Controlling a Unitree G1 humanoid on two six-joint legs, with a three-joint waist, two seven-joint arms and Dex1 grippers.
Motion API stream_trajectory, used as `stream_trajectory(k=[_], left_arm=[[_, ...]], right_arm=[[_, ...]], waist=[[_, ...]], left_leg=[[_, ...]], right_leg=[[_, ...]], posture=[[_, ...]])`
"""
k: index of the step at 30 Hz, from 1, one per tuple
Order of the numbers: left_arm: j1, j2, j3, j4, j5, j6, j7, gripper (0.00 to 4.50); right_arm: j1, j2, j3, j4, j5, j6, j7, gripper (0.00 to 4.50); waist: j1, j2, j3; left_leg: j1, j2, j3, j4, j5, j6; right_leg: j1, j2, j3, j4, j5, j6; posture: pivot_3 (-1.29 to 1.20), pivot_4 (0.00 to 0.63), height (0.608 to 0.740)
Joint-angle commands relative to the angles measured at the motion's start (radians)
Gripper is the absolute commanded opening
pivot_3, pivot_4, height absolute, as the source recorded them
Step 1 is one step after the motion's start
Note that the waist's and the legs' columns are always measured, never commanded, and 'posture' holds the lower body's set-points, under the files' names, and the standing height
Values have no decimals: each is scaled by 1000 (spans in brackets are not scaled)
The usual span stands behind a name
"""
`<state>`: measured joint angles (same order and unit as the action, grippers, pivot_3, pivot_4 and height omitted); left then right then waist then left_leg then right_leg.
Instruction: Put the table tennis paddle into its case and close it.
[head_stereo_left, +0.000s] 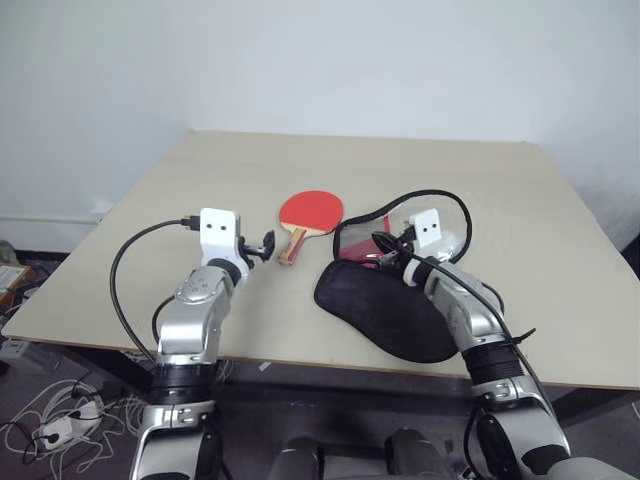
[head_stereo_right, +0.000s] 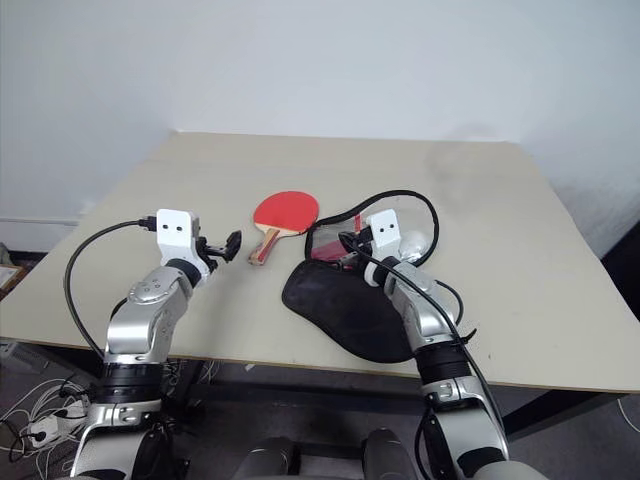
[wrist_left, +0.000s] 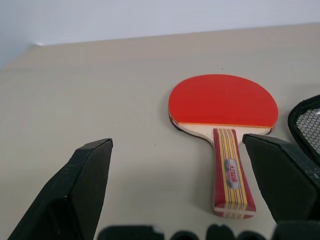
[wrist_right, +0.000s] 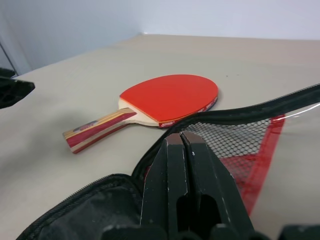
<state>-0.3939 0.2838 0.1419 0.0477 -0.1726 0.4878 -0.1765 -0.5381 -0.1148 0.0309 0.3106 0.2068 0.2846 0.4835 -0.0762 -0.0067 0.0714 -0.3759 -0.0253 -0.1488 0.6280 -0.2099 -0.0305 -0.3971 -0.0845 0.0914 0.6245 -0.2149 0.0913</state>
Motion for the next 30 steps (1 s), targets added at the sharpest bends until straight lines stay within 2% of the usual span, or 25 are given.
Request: stream_trajectory(k=[1, 9, 15, 30], left_arm=[[-23, 4, 6, -25, 2, -27, -2, 4454], [-22, -1, -17, -24, -2, -31, -34, 4454], [-53, -12, -27, 51, 7, -49, -43, 4454], [-192, -51, -66, 277, 30, -60, -57, 4454]], right_arm=[[-20, -3, -27, -50, 30, 12, -1, 0], [2, -38, -60, -100, 49, 33, 10, 0], [24, -72, -74, -123, 51, 36, 12, 0], [29, -68, -80, -141, 46, 32, -12, 0]], waist=[[0, 0, 0], [1, 0, 0], [0, 0, 0], [0, 0, 0]], left_leg=[[0, 0, 0, 0, 0, 0], [0, 0, 0, 0, 0, 0], [0, 0, 0, 0, 0, 0], [0, 0, 0, 1, 0, 0]], right_leg=[[0, 0, 0, 0, 0, 0], [0, 0, 0, 0, 0, 0], [1, 0, 0, 0, 0, 0], [1, 0, 0, -1, 0, 0]], posture=[[0, 0, 740], [0, 0, 740], [0, 0, 740], [0, 0, 740]])
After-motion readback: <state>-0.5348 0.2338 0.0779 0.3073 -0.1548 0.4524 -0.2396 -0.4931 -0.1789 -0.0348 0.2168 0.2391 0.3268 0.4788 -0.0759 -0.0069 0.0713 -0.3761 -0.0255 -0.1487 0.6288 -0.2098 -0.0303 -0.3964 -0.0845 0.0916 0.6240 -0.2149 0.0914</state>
